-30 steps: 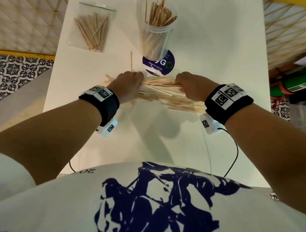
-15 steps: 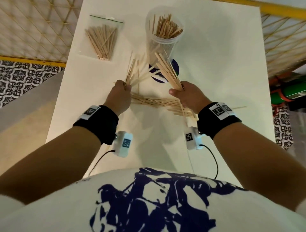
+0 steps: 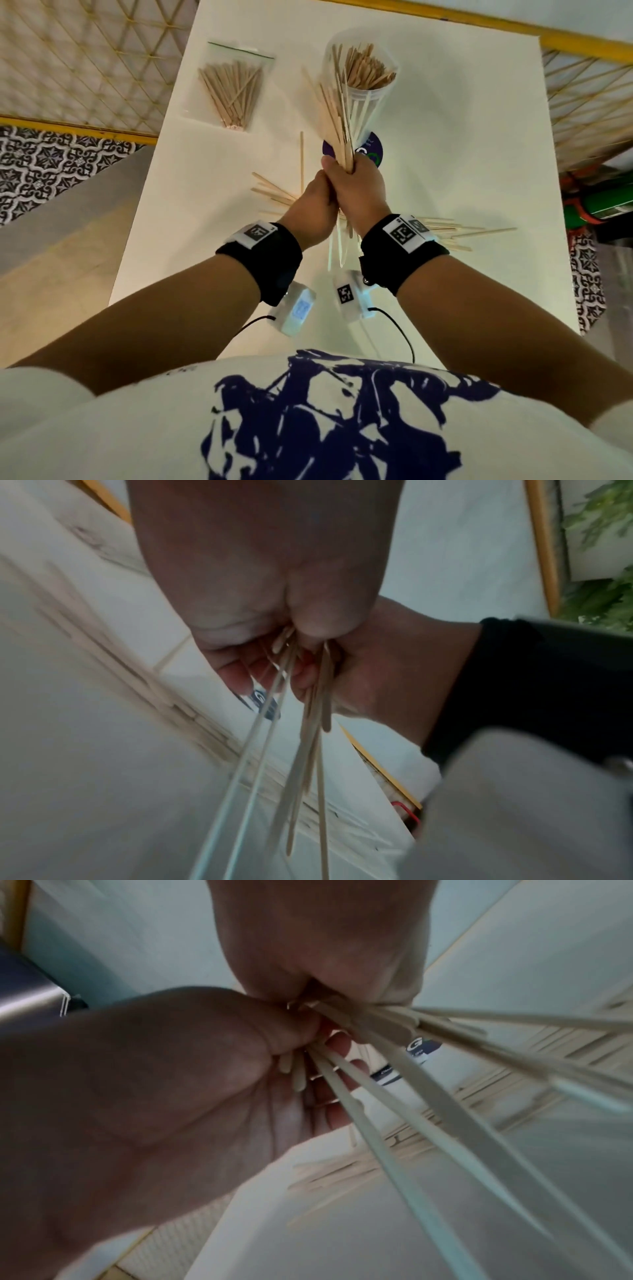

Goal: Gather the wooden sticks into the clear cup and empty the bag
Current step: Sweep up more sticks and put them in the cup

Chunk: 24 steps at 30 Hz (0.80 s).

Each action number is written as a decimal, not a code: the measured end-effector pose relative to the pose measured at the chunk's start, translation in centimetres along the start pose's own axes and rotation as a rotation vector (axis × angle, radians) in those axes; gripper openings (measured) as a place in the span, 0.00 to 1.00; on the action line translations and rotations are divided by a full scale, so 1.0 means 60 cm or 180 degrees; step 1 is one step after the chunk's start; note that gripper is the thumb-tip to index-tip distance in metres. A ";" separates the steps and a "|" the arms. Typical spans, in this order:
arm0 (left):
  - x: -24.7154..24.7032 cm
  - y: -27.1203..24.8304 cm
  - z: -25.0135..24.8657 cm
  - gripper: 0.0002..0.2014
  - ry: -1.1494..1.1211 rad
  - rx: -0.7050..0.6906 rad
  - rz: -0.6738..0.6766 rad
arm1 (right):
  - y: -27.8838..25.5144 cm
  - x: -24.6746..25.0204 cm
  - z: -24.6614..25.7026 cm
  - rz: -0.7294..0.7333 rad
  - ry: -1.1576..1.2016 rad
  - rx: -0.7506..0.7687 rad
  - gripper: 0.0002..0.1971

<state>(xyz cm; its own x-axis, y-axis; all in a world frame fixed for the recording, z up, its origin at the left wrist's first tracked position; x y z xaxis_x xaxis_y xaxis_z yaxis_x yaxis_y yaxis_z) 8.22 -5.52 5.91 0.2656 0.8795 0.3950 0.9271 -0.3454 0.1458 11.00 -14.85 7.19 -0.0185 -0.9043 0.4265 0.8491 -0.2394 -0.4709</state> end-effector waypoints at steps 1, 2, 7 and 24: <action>0.010 0.004 0.005 0.13 0.0127 0.0086 0.0175 | 0.001 0.001 0.002 -0.0021 -0.0006 -0.0008 0.15; 0.023 0.007 0.005 0.10 0.0232 0.0163 0.0336 | 0.001 0.004 0.004 -0.0015 -0.0001 0.0008 0.14; 0.096 0.020 -0.011 0.19 -0.0676 0.0635 -0.0131 | -0.005 0.010 0.016 0.0344 -0.0070 0.0233 0.10; 0.107 0.025 -0.015 0.44 -0.1365 0.0406 0.0130 | -0.009 0.019 0.093 0.1414 0.0787 0.0414 0.06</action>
<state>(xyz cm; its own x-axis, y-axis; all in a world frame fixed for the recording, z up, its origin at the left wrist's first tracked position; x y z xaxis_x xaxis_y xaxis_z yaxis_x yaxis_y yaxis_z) 11.09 -0.70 9.49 0.3633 0.9315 -0.0176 0.9317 -0.3631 0.0141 13.48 -13.76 12.25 0.2475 -0.9689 0.0050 0.8617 0.2178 -0.4583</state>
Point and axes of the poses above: each hand's wrist, its own y-axis towards the middle knuckle, its own x-axis out of the back of the hand, z = x × y, the point moved 2 cm from there along y, towards the middle knuckle, and after that the axes turned 15 degrees about -x, right-handed, at the moved point
